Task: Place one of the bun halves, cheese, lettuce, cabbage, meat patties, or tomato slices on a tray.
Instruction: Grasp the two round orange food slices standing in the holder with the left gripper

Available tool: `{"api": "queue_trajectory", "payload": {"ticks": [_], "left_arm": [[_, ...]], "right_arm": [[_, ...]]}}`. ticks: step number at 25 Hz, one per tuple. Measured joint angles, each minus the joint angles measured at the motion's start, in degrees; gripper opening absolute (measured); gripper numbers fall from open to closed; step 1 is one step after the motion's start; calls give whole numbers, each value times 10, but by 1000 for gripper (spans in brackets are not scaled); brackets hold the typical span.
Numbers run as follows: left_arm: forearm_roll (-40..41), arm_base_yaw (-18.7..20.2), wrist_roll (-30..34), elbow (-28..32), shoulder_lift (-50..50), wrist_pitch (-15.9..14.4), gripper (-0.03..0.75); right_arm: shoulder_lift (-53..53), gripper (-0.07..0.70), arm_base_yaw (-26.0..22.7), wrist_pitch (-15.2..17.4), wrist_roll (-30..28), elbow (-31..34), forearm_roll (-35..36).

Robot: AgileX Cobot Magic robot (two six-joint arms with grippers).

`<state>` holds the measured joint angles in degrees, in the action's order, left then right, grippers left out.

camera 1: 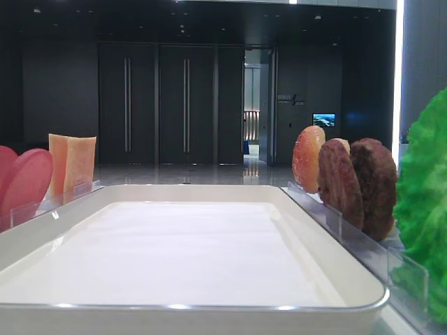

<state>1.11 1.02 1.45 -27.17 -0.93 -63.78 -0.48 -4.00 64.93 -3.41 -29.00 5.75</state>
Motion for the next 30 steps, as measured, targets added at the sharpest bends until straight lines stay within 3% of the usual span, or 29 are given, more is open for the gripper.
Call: {"api": "queue_trajectory", "payload": {"ticks": [16,20,25,30], "left_arm": [[0,0,0,0,1,-1,692],[0,0,2,-20,30,-22,692],[0,0,2,-60,100,-73,692],[0,0,-7,-109,187,-82,692]], "right_arm": [[0,426,0,0,0,0,0],[0,426,0,0,0,0,0],[0,426,0,0,0,0,0],[0,426,0,0,0,0,0]]}}
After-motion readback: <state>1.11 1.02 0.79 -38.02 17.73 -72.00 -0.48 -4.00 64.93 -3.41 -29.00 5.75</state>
